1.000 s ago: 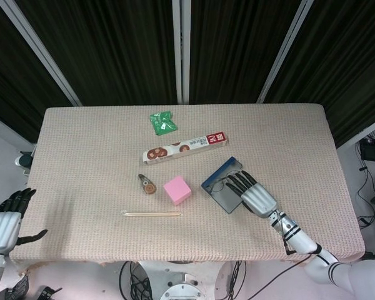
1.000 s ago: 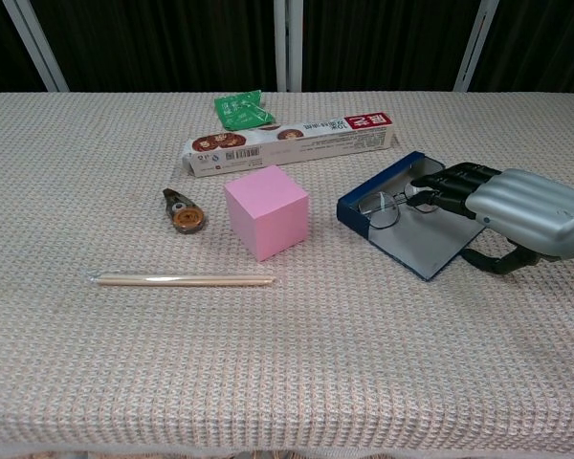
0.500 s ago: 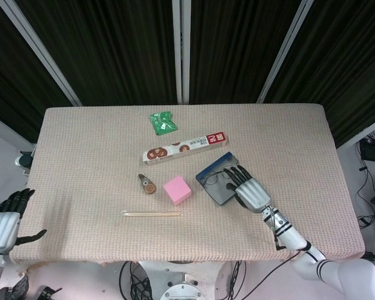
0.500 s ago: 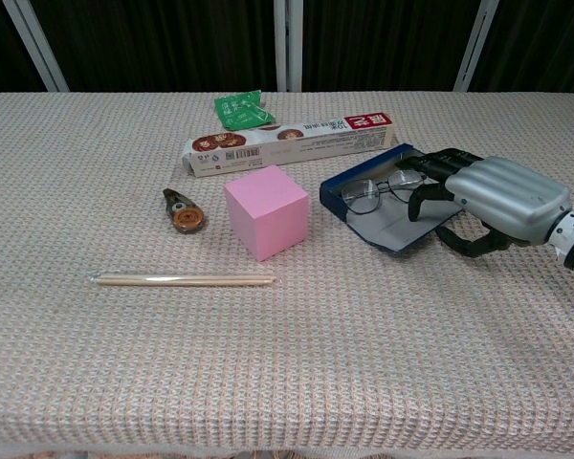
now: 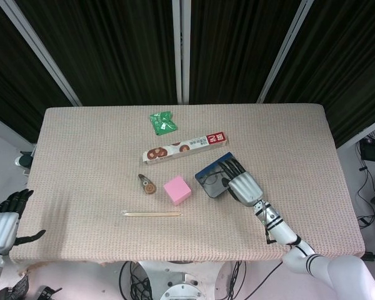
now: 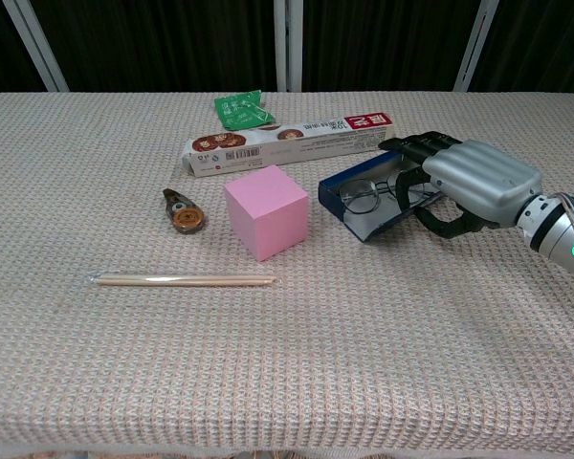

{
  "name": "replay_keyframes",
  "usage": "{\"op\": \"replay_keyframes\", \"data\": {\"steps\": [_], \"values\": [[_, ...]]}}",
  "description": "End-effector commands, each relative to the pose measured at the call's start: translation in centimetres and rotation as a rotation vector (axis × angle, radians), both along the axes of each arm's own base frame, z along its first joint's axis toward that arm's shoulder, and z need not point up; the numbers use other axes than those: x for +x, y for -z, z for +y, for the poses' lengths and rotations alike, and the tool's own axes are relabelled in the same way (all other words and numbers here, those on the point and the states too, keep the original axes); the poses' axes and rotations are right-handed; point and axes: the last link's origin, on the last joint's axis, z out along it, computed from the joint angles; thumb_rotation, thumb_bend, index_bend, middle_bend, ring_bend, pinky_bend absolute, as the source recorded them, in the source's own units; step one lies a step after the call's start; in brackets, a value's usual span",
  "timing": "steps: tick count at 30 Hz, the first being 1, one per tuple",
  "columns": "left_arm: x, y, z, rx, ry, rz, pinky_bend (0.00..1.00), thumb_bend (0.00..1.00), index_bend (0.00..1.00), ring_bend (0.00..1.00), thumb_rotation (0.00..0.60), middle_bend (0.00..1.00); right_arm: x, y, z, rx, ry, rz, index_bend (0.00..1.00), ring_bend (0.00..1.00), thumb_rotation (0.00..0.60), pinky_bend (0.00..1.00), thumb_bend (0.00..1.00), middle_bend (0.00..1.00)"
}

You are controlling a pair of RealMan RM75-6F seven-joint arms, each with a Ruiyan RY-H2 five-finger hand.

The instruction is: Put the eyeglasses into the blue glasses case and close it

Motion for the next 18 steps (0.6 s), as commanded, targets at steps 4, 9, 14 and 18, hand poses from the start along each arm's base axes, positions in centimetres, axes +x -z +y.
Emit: {"op": "replay_keyframes", "data": {"steps": [4,9,14,18], "values": [[0.0,-0.2,0.0,0.007,0.001,-0.001,0.19,0.09,0.07,0.07,0.489,0.06,-0.9,-1.3,0.6,-0.041,-0.013,-0.023,0.95,0.0,0.6,0.0,0.45,0.0],[-0.1,-0.1,-0.1,0.0,-0.003,-0.005,0.19,0.09,0.07,0.07,0.486,0.06,-4.2,-3.9,2.9,-0.064,0.048,-0.047,0.99,0.0,0.6,0.0,0.44,0.02],[0.1,0.1,0.0,-0.01,0.006,-0.007,0.19,0.09,0.07,0.07,0.488,0.06,-6.6,-6.7,5.2,-0.083,0.075,-0.047,1.0,0.0,0.6,0.0,0.44,0.02],[0.4,0.2,0.1,-0.013,0.013,-0.007,0.19,0.09,0.07,0.07,0.489,0.06,-7.0,-8.4,6.5,-0.102,0.074,-0.081,1.0,0.0,0.6,0.0,0.44,0.02]]}}
